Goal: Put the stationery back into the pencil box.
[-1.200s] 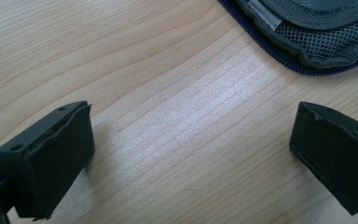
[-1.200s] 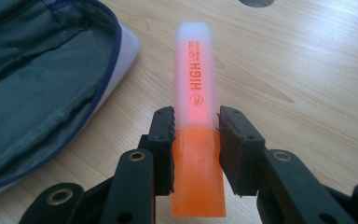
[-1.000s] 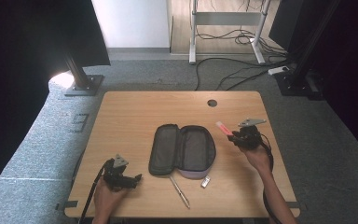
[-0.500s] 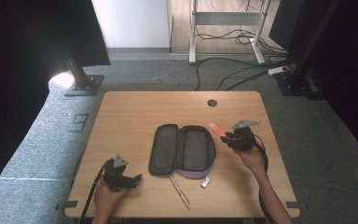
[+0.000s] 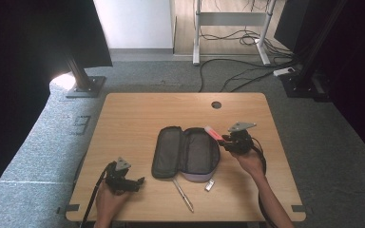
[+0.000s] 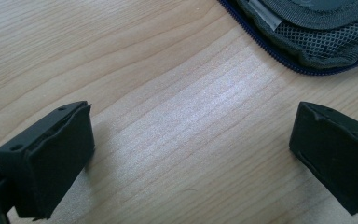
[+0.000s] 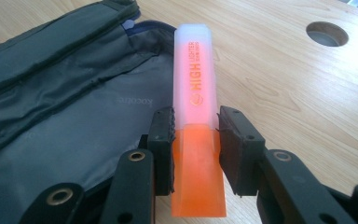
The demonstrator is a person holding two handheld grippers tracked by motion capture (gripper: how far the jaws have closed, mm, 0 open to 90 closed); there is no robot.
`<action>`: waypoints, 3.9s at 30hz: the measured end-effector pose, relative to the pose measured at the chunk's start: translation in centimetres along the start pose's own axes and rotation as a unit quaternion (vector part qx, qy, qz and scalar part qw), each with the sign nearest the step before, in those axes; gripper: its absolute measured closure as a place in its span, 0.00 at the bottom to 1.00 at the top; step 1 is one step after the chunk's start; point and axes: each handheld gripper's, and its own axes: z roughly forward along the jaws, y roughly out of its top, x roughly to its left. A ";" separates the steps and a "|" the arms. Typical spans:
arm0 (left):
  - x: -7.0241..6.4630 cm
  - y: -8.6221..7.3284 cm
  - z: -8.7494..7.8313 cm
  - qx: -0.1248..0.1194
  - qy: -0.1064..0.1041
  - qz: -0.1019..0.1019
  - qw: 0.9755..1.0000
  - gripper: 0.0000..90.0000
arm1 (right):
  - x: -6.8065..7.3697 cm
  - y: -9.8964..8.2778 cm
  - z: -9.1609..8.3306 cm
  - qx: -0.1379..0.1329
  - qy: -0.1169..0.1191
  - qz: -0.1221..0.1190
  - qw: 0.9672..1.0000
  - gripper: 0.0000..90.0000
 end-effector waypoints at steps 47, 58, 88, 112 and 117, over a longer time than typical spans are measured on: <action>0.0 0.0 0.0 0.000 0.000 0.000 1.000 0.00 | 3.9 0.4 5.1 0.029 0.033 -0.031 0.999 0.74; 0.0 0.0 0.0 0.000 0.000 0.000 1.000 0.00 | 4.1 -0.1 6.0 0.044 0.037 -0.040 0.998 0.73; 0.0 0.0 0.0 0.000 0.000 0.000 1.000 0.00 | 4.1 0.9 3.7 0.033 0.035 -0.038 0.998 0.21; 0.0 0.0 0.0 0.000 0.000 0.000 1.000 0.00 | 2.7 -0.9 0.4 0.008 0.016 -0.028 0.999 0.09; 0.0 0.0 0.0 0.000 0.000 0.000 1.000 0.00 | 2.4 -1.3 -0.2 0.006 0.007 -0.027 1.000 0.04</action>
